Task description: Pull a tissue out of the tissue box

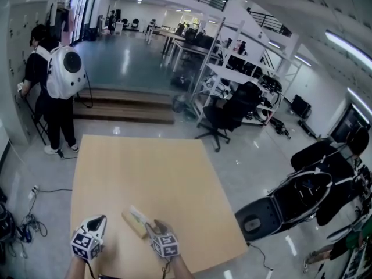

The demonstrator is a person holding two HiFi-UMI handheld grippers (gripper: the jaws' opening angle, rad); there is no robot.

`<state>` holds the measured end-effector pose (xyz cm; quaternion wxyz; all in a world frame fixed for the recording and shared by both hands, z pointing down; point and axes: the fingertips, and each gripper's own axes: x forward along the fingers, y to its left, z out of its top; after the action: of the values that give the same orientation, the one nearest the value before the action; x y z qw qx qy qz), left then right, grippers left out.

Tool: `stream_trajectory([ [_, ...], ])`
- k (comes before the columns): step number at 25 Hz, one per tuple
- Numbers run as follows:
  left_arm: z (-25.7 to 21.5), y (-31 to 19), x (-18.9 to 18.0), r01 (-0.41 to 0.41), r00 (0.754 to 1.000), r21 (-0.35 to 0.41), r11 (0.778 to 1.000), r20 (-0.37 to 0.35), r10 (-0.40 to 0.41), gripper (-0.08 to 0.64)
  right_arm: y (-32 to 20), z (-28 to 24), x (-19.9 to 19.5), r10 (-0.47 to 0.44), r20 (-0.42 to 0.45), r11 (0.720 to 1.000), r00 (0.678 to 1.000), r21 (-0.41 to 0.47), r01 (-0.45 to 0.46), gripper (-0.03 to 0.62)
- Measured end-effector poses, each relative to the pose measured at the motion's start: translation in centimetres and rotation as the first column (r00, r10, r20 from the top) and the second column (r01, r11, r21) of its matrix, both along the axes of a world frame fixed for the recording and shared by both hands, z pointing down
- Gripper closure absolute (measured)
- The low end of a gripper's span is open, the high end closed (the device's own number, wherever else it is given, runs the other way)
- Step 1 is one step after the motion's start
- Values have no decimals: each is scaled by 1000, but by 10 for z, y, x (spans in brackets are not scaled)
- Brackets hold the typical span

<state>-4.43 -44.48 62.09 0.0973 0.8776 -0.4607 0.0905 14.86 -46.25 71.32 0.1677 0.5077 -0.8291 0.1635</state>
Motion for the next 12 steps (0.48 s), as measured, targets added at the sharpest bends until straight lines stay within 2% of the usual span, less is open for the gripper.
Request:
stream_trajectory([
  [12,-7,-3,-13,14,1000,-21,1000,2,-14,552,-12,26,-6,15,26,997,1000,-79,-13,411],
])
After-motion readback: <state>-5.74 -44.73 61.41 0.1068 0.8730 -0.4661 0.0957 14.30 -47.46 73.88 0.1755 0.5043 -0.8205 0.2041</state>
